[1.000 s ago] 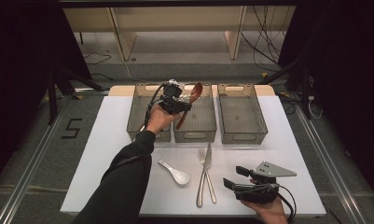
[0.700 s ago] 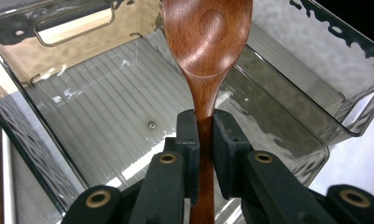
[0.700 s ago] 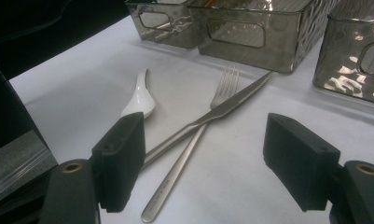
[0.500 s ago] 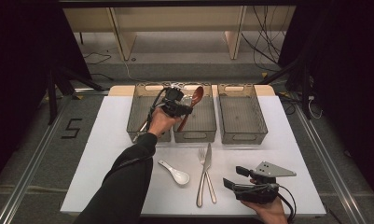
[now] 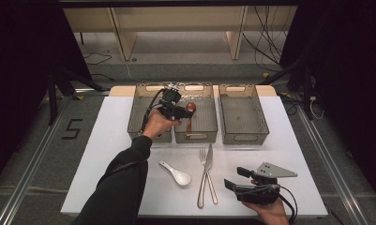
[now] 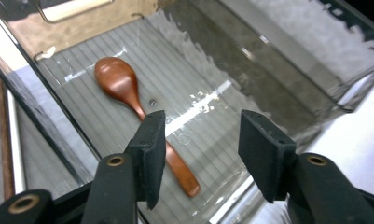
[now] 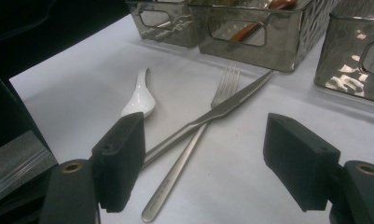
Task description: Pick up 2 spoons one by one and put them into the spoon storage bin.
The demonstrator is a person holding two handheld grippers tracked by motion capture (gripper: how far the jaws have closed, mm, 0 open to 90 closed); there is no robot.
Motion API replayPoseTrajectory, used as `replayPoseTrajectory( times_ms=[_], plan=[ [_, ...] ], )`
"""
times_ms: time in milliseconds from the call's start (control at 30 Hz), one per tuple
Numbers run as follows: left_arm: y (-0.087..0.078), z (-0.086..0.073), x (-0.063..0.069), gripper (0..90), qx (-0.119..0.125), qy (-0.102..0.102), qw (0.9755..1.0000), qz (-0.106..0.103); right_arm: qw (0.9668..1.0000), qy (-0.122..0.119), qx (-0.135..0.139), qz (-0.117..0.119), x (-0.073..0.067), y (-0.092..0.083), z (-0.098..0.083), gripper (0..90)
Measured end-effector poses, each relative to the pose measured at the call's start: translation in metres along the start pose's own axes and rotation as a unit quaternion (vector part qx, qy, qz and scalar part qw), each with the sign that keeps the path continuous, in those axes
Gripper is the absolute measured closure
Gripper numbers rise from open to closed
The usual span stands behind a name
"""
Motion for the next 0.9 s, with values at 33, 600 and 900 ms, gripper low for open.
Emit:
replayPoseTrajectory(
  times_ms=[33,600,900],
  plan=[
    [-0.003,0.000,0.002,49.2,0.001,0.002,1.0000,-0.003,1.0000,0.001,0.000,0.000,0.000,0.000,0.000,30.4],
    [-0.046,-0.047,0.029,33.8,0.001,0.055,0.9982,-0.025,1.0000,0.000,-0.001,-0.004,0.001,0.000,0.000,30.4],
    [-0.051,-0.076,0.035,33.8,-0.004,0.071,0.9971,-0.028,1.0000,-0.001,-0.002,-0.004,-0.001,0.001,-0.001,30.4]
  ],
)
Point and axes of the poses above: each handheld gripper's, and its own axes: y roughly forward along the jaws, z roughly out of its top, x roughly to its right, the point moved 10 cm from there along y, roughly forward along the jaws, and after that the axes turned 8 degrees about y, right-handed, at the moved point
